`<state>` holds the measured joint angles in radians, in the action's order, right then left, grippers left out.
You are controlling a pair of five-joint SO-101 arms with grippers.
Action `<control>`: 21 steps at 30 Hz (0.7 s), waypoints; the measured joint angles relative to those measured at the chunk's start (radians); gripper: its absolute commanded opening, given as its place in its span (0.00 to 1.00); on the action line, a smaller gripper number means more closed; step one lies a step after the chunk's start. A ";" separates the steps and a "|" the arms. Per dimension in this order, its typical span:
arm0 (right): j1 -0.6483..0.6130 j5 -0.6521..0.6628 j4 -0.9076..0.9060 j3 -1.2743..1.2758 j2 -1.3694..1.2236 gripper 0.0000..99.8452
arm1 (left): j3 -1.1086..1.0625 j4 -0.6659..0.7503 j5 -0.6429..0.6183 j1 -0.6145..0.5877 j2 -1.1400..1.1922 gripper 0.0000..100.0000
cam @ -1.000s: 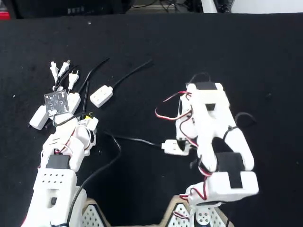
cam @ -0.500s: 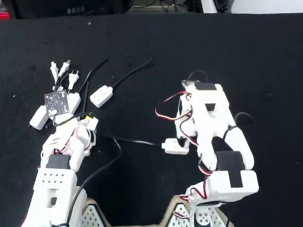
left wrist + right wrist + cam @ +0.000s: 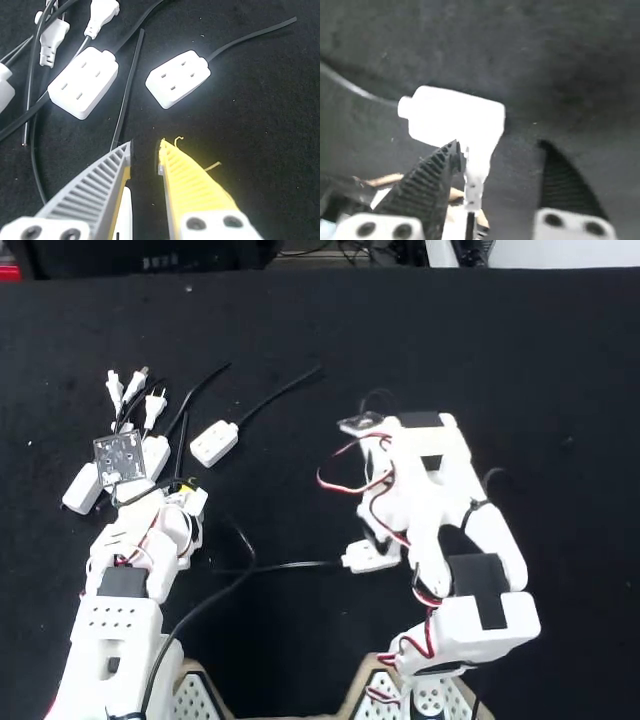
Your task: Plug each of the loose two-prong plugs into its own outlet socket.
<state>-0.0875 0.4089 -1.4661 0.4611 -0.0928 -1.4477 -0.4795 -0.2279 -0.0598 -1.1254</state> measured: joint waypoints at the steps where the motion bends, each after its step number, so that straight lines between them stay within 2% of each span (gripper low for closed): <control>1: -0.011 0.031 -0.009 0.000 0.005 0.26 | 0.000 0.000 0.000 0.000 0.000 0.10; 5: -0.063 0.189 -0.046 -0.021 0.100 0.24 | 0.000 0.000 0.000 0.000 0.000 0.10; 8: -0.091 0.365 -0.060 -0.034 0.210 0.24 | 0.000 0.000 0.000 -0.020 0.000 0.10; 16: -0.095 1.045 -0.020 0.149 0.341 0.24 | 0.000 0.000 -0.006 -0.163 0.000 0.10; 18: -0.097 1.106 0.049 0.207 0.341 0.24 | 0.000 0.000 -0.006 -0.170 0.000 0.10; 21: -0.097 1.131 0.157 0.292 0.342 0.24 | 0.000 0.000 -0.006 -0.172 0.000 0.10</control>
<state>-0.1841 1.5397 -1.3096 0.7526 0.2493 -1.4477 -0.4795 -0.2340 -0.2317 -1.1254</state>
